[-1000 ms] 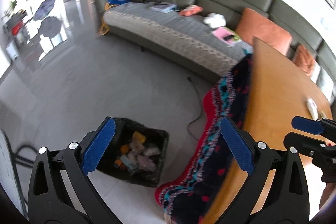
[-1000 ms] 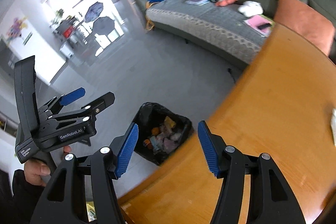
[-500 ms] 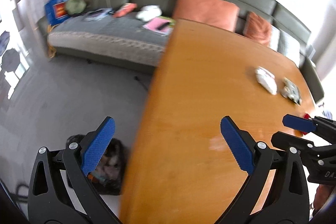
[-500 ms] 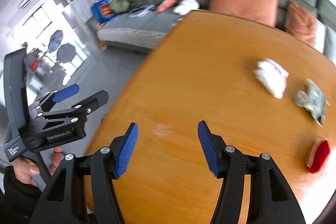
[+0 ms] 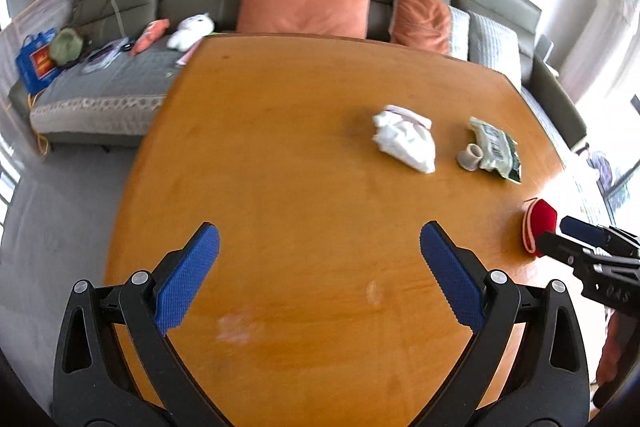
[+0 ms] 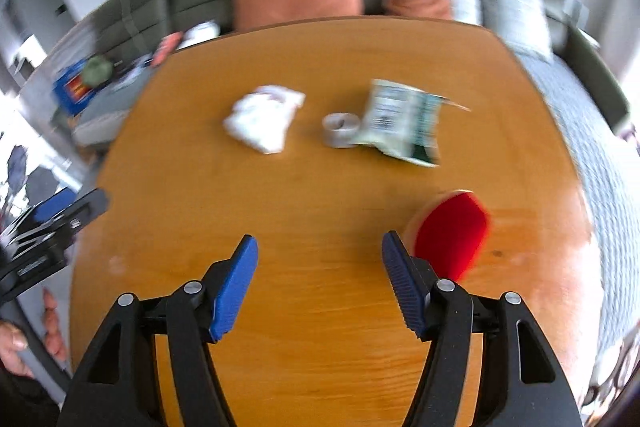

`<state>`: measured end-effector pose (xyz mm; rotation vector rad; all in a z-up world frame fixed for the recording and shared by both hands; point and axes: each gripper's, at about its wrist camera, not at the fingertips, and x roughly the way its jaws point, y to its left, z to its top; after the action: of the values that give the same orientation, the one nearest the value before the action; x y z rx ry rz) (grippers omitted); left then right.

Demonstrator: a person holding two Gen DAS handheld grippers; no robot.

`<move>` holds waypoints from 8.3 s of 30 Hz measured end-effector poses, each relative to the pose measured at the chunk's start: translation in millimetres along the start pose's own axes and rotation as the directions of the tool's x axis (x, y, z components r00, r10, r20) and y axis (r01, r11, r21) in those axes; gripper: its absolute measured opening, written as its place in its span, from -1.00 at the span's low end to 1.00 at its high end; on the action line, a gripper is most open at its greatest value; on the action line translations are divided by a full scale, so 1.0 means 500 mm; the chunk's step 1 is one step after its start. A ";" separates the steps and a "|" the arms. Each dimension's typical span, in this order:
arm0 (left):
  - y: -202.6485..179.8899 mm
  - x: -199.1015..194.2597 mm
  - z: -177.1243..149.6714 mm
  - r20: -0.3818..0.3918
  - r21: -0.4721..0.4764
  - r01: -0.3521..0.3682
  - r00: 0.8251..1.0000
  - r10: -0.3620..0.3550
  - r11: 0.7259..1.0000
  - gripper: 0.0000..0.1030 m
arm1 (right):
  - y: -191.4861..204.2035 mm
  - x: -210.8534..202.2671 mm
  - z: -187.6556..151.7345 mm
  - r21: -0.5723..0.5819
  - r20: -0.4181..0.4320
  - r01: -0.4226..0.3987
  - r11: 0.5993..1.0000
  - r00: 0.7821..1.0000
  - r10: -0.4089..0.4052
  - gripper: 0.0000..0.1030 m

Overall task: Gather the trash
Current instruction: 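Move both tools back over the table, then grasp the white cloth with the left gripper while the right gripper grasps the red cup, then carry the white cloth and red cup to the bin and open both grippers, then move both tools back over the table toward the remaining items, then grasp the white cup with the left gripper while the right gripper grasps the snack bag, then carry the white cup and snack bag to the bin and open both grippers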

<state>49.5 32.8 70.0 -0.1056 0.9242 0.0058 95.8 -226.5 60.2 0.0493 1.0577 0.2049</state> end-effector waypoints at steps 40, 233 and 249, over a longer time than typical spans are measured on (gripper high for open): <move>-0.183 0.350 0.145 -0.150 0.226 0.064 0.988 -0.030 0.972 -0.27 | -0.174 0.129 0.018 0.167 -0.112 0.077 0.983 0.992 -0.059 -0.23; -0.306 0.295 0.106 -0.083 0.247 0.133 0.990 -0.116 0.960 -0.40 | -0.192 0.203 0.166 0.185 -0.114 0.088 0.979 0.991 -0.068 0.16; -0.120 0.128 0.051 -0.005 0.145 0.083 0.996 -0.084 0.986 -0.40 | 0.001 0.100 0.086 0.083 -0.109 0.026 0.996 0.994 -0.016 0.16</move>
<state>111.4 -26.9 39.5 -0.0090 0.9152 -0.1391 156.8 -214.0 38.3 0.1044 1.1741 0.1449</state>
